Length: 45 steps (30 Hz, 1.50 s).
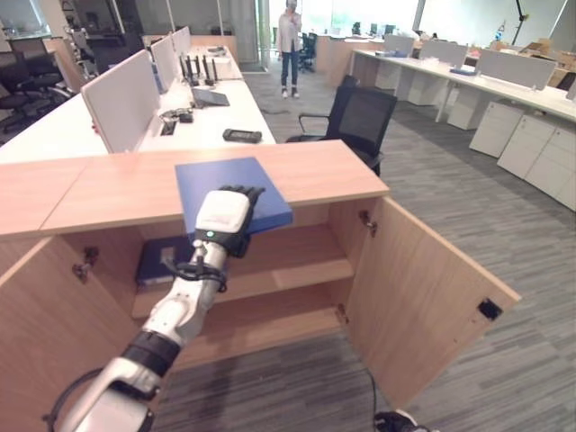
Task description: Put the empty folder in the office cabinet
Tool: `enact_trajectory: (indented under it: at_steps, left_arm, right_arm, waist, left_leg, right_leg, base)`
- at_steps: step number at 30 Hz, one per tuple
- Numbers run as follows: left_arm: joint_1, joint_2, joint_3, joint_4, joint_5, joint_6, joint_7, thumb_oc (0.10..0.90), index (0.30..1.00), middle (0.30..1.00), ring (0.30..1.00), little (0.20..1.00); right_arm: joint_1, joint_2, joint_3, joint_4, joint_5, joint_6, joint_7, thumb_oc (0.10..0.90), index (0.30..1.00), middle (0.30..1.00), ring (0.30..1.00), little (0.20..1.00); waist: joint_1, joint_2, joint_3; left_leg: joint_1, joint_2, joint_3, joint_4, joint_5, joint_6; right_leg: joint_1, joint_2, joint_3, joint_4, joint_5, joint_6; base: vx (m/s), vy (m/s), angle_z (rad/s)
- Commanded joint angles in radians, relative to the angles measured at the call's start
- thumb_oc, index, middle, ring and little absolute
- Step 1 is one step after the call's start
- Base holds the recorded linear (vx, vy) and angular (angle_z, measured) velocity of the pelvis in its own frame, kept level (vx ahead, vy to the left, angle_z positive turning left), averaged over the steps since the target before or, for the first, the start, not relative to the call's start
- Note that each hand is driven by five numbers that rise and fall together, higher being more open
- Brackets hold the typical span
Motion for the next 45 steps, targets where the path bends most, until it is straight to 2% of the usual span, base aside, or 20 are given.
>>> enact_trajectory:
  at_steps: [1,12,18,22,23,24,25,26,32,45]
  left_arm:
    - [-0.256,0.021,0.034,0.044,0.038,0.011,0.061,0.800,0.900,0.900,0.900,0.900]
    - [-0.231,-0.010,0.022,0.119,0.030,0.029,0.053,0.800,0.900,0.900,0.900,0.900]
    - [-0.247,-0.006,0.009,0.205,0.059,0.070,0.063,0.800,0.900,0.900,0.900,0.900]
    - [-0.272,-0.007,-0.017,0.326,0.088,0.110,0.068,0.800,0.900,0.900,0.900,0.900]
    - [-0.297,-0.007,-0.047,0.419,0.105,0.126,0.082,0.776,0.865,0.865,0.865,0.865]
    - [-0.301,-0.009,-0.049,0.424,0.104,0.126,0.085,0.706,0.759,0.759,0.759,0.759]
    - [-0.319,-0.009,-0.077,0.490,0.111,0.130,0.094,0.565,0.547,0.547,0.547,0.547]
    - [-0.334,-0.009,-0.092,0.532,0.108,0.133,0.102,0.400,0.300,0.300,0.300,0.300]
    - [-0.394,-0.015,-0.159,0.660,0.086,0.126,0.142,0.400,0.300,0.300,0.300,0.300]
    - [-0.410,-0.004,-0.191,0.714,0.044,0.103,0.176,0.400,0.300,0.300,0.300,0.300]
  right_arm:
    - [0.024,-0.012,0.062,0.057,-0.031,0.001,0.000,0.800,0.900,0.900,0.900,0.900]
    - [0.031,-0.014,0.058,0.051,-0.031,0.000,-0.001,0.800,0.900,0.900,0.900,0.900]
    - [0.032,-0.014,0.062,0.058,-0.034,0.003,-0.002,0.800,0.900,0.900,0.900,0.900]
    - [0.029,-0.013,0.070,0.059,-0.035,0.002,-0.003,0.800,0.900,0.900,0.900,0.900]
    - [0.026,-0.013,0.083,0.063,-0.034,-0.001,-0.004,0.800,0.900,0.900,0.900,0.900]
    - [0.025,-0.012,0.082,0.064,-0.034,-0.002,-0.004,0.800,0.900,0.900,0.900,0.900]
    - [0.023,-0.013,0.091,0.071,-0.032,-0.005,-0.006,0.800,0.900,0.900,0.900,0.900]
    - [0.021,-0.012,0.096,0.077,-0.031,-0.007,-0.009,0.800,0.900,0.900,0.900,0.900]
    - [0.015,-0.010,0.112,0.097,-0.020,-0.018,-0.020,0.800,0.900,0.900,0.900,0.900]
    - [0.013,-0.012,0.110,0.105,-0.002,-0.030,-0.031,0.800,0.900,0.900,0.900,0.900]
  waist:
    - [-0.011,-0.036,-0.004]
    - [-0.017,-0.035,-0.007]
    - [-0.022,-0.036,-0.009]
    - [-0.027,-0.035,-0.008]
    - [-0.030,-0.033,-0.008]
    - [-0.030,-0.033,-0.008]
    - [-0.031,-0.031,-0.009]
    - [-0.032,-0.031,-0.010]
    - [-0.032,-0.027,-0.010]
    - [-0.034,-0.020,-0.007]
  left_leg:
    - [0.055,-0.019,-0.011,-0.009,-0.154,0.007]
    - [0.062,-0.018,-0.003,-0.009,-0.158,0.008]
    - [0.064,-0.018,0.002,-0.009,-0.159,0.008]
    - [0.066,-0.018,0.006,-0.009,-0.159,0.007]
    - [0.067,-0.018,0.009,-0.009,-0.158,0.008]
    - [0.067,-0.018,0.009,-0.009,-0.158,0.008]
    - [0.068,-0.018,0.011,-0.009,-0.158,0.008]
    - [0.068,-0.018,0.011,-0.009,-0.158,0.008]
    - [0.070,-0.021,0.012,-0.009,-0.157,0.010]
    - [0.072,-0.024,0.016,-0.009,-0.154,0.012]
  right_leg:
    - [0.061,-0.040,-0.021,0.005,-0.081,0.090]
    - [0.060,-0.038,-0.014,0.005,-0.084,0.089]
    - [0.061,-0.036,-0.010,0.005,-0.086,0.089]
    - [0.061,-0.033,-0.006,0.005,-0.086,0.088]
    - [0.060,-0.032,-0.004,0.005,-0.086,0.088]
    - [0.060,-0.031,-0.004,0.005,-0.086,0.088]
    - [0.061,-0.031,-0.003,0.005,-0.085,0.088]
    - [0.061,-0.031,-0.001,0.005,-0.085,0.089]
    - [0.062,-0.032,-0.001,0.005,-0.085,0.090]
    - [0.062,-0.034,-0.002,0.005,-0.083,0.092]
  base:
    - [0.00,0.000,0.00]
    - [0.00,-0.001,-0.03]
    - [0.00,0.000,0.00]
    - [-0.01,-0.003,-0.03]
    - [-0.01,-0.007,-0.06]
    - [0.00,0.000,0.00]
    - [0.00,0.000,0.00]
    - [0.00,0.000,0.00]
    - [0.00,0.000,-0.01]
    - [0.00,0.001,-0.01]
